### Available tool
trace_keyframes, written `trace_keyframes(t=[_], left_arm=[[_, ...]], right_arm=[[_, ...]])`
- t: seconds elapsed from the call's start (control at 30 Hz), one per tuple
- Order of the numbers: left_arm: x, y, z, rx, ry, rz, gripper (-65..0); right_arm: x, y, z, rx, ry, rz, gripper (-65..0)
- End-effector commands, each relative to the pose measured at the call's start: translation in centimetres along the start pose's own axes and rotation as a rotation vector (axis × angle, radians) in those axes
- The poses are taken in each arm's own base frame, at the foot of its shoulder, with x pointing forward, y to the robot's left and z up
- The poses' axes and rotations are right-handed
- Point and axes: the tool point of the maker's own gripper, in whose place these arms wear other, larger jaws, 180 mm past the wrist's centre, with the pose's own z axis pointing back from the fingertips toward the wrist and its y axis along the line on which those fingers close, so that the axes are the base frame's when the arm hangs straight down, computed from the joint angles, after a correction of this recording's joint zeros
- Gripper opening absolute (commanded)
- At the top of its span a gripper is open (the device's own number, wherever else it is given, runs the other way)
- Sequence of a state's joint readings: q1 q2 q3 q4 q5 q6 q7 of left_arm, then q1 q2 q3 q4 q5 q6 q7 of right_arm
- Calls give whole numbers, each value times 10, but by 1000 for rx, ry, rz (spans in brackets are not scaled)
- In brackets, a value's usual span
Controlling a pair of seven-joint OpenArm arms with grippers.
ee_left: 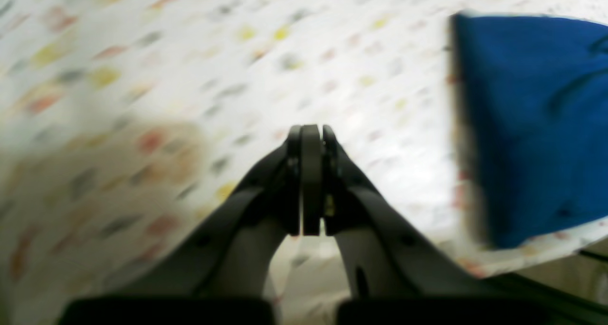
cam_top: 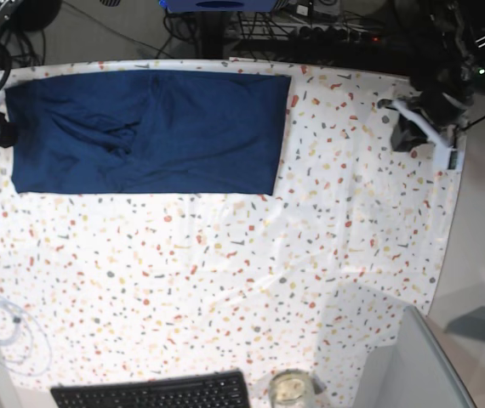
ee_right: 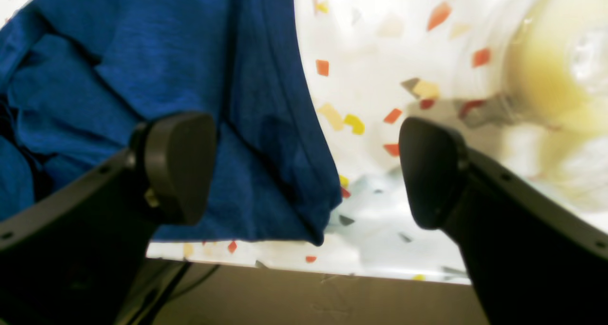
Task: Layout the t-shirt on the table in an organized manner, then fold the t-shirt properly
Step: 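Move the left gripper to the shirt's free end and grasp it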
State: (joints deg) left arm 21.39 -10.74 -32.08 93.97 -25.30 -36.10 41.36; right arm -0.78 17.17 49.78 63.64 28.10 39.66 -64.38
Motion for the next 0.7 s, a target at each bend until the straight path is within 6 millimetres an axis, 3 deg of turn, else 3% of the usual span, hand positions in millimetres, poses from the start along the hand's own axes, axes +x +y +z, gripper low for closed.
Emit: trace_keyframes(t=[0.0, 0.1, 0.2, 0.5, 0.67], left_arm=[[15, 11, 8, 19, -52, -13, -650], [12, 27, 17, 71, -44, -13, -650], [10, 31, 15, 107, -26, -67, -650], [-6, -11, -16, 15, -71, -83, -650], [-4, -38, -28, -56, -95, -93, -650]], right_arm=[[20, -3, 7, 4, -50, 8, -74], [22, -3, 5, 13, -48, -1, -72], [26, 1, 3, 26, -55, -5, -72], [9, -5, -16, 63, -43, -86, -72], [-24, 14, -32, 83, 103, -16, -80]])
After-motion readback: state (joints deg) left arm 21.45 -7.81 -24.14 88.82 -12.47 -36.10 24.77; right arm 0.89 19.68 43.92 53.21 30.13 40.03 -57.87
